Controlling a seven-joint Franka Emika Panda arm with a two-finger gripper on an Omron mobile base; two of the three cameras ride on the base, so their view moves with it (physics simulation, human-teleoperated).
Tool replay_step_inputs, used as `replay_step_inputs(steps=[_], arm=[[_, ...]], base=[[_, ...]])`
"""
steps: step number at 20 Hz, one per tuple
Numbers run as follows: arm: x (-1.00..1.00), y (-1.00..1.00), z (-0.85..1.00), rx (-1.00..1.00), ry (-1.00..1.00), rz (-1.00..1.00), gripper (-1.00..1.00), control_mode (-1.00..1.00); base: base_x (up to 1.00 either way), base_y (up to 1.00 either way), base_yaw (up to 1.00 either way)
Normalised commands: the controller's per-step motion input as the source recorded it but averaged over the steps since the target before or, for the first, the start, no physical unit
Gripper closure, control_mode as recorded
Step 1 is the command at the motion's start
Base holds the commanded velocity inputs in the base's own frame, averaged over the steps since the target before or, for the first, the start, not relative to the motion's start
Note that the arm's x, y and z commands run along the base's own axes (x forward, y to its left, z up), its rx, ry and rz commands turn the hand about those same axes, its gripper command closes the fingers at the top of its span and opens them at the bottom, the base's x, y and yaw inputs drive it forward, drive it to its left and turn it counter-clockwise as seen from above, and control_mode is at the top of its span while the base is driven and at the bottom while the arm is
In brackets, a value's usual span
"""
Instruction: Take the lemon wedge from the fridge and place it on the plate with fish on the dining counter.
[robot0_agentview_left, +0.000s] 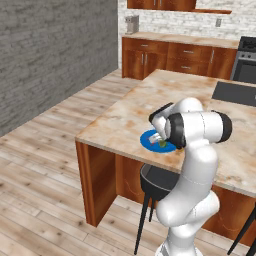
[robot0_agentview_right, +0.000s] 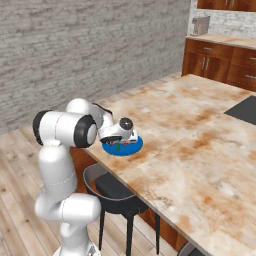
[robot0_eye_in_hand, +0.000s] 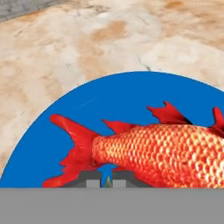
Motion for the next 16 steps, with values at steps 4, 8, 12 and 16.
replay_step_inputs(steps=[4, 8, 12, 16], arm=[[-0.36, 0.0, 0.84, 0.0, -0.03, 0.0, -1.0, -1.0], [-0.87, 0.12, 1.0, 0.0, -0.08, 0.01, -1.0, -1.0], [-0.84, 0.21, 1.0, -0.02, -0.08, 0.06, -1.0, -1.0], [-0.58, 0.32, 1.0, -0.04, -0.03, 0.09, -1.0, -1.0]], base=[[0.0, 0.0, 0.0], [0.0, 0.0, 0.0], [0.0, 0.0, 0.0], [0.0, 0.0, 0.0]])
